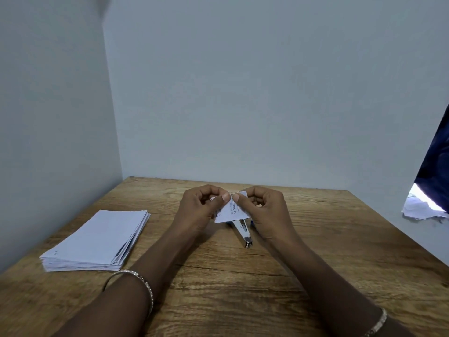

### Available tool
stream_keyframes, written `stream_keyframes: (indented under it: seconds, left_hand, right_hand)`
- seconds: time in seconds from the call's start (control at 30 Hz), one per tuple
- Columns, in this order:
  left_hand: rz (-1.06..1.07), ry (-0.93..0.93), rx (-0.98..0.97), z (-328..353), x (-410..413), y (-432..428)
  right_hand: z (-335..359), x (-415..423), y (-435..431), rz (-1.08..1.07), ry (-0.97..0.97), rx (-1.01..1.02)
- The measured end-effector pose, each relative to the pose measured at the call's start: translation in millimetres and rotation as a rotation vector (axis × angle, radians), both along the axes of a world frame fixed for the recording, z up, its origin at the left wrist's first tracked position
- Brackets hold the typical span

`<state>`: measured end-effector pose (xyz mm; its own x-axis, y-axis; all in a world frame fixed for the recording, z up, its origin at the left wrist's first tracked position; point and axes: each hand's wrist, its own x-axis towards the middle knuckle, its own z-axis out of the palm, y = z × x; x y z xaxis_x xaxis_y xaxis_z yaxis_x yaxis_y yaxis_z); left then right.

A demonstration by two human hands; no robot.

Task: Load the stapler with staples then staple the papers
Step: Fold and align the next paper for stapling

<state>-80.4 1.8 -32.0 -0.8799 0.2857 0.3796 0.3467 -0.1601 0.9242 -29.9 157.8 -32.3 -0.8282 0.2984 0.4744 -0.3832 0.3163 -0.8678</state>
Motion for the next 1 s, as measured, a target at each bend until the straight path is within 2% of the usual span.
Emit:
stream_keyframes:
  seconds: [0.4, 0.73, 0.8, 0.87, 1.0]
  left_hand:
    - [0.016, -0.044, -0.074, 0, 0, 1]
    - [-0.058, -0.038, -0.112, 0, 0, -1]
    - [0.018, 0.077, -0.179, -1, -1, -2]
    - [0.104, 0.159, -0.164, 1, -3, -3]
    - [0.186, 0.177, -0.064, 4, -4, -6]
  right_hand:
    - [-3, -1, -1, 0.070, -0.090, -0.127]
    - [5, 6, 2, -0.007, -0.037, -0.148]
    - [8, 7, 3, -0.048, 0.001, -0.065]
    - [10, 7, 3, -0.106, 0.045, 0.097]
    - [9, 12, -1, -0.196, 0.206, 0.318]
